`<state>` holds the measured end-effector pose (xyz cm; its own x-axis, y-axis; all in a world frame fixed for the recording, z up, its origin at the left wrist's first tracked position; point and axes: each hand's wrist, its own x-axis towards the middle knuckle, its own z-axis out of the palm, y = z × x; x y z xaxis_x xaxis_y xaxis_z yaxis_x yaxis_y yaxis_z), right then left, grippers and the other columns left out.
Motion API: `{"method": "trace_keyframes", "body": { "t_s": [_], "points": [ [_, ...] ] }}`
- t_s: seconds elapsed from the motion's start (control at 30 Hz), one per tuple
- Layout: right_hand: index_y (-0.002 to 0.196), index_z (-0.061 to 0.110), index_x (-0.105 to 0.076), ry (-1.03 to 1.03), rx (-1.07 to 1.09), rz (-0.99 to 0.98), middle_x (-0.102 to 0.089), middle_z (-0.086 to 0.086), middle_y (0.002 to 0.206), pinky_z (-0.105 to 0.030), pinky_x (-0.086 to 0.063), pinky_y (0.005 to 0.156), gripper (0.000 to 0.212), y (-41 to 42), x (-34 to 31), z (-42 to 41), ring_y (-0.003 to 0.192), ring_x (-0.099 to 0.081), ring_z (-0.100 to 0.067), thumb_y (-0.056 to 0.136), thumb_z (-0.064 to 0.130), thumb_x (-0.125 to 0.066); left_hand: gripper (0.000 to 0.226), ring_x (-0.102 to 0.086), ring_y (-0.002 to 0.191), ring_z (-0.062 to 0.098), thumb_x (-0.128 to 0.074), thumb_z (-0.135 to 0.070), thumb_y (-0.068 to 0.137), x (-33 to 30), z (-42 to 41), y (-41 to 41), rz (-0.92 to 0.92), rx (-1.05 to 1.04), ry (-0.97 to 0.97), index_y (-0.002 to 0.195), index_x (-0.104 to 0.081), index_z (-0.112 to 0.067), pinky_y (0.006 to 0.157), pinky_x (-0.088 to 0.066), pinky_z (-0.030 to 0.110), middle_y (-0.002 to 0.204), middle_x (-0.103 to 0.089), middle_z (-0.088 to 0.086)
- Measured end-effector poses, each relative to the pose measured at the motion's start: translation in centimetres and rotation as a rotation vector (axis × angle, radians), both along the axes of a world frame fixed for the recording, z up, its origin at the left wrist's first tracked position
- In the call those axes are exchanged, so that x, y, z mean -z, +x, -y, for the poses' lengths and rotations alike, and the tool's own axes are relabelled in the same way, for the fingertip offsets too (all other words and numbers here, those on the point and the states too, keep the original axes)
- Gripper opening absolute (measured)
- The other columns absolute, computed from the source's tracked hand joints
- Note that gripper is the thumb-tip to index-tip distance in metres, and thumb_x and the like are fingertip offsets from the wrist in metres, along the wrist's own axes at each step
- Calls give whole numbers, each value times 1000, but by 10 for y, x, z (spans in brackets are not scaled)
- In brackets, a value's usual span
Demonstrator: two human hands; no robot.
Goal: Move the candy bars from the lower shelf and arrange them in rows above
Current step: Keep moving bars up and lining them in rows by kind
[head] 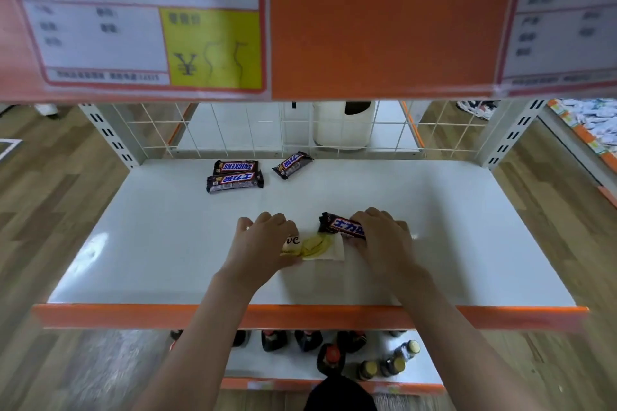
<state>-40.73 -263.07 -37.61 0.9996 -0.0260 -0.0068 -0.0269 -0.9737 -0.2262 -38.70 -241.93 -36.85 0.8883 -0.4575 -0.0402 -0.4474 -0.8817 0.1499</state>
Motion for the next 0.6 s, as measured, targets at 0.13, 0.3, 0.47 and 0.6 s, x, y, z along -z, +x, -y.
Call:
{"method": "trace_keyframes", "body": {
  "t_s": [0.13,0.3,0.47,0.6],
  "points": [
    [129,26,-50,-17,60,51,-52,5,122,-33,-32,94,35,-14,-14,1,115,-46,-17,94,28,-52,43,-45,109,10,-55,-55,85,-5,-5,-10,-23,11,-48,119,-52,-30,90,-32,29,115,-52,-14],
    [127,30,-51,18,107,72,-53,9,120,-31,-30,95,34,-41,-51,3,114,-46,-14,93,27,-54,42,-44,111,10,-54,-55,85,-35,-13,-24,7,36,-40,120,-50,-31,90,-31,30,117,-50,-14],
    [117,25,-60,40,157,129,-59,4,108,-36,-35,84,33,-71,-98,-1,102,-54,-21,85,21,-66,36,-52,97,16,-69,-48,76,-76,-22,-42,80,70,-154,104,-59,-28,79,-26,30,100,-54,-9],
    [88,22,-71,39,176,219,-65,3,80,-39,-46,65,44,-97,-130,-10,71,-63,-24,50,11,-89,40,-60,74,17,-84,-45,56,-112,-37,-65,142,79,-110,84,-64,-25,67,-33,31,80,-57,-8]
  ]
}}
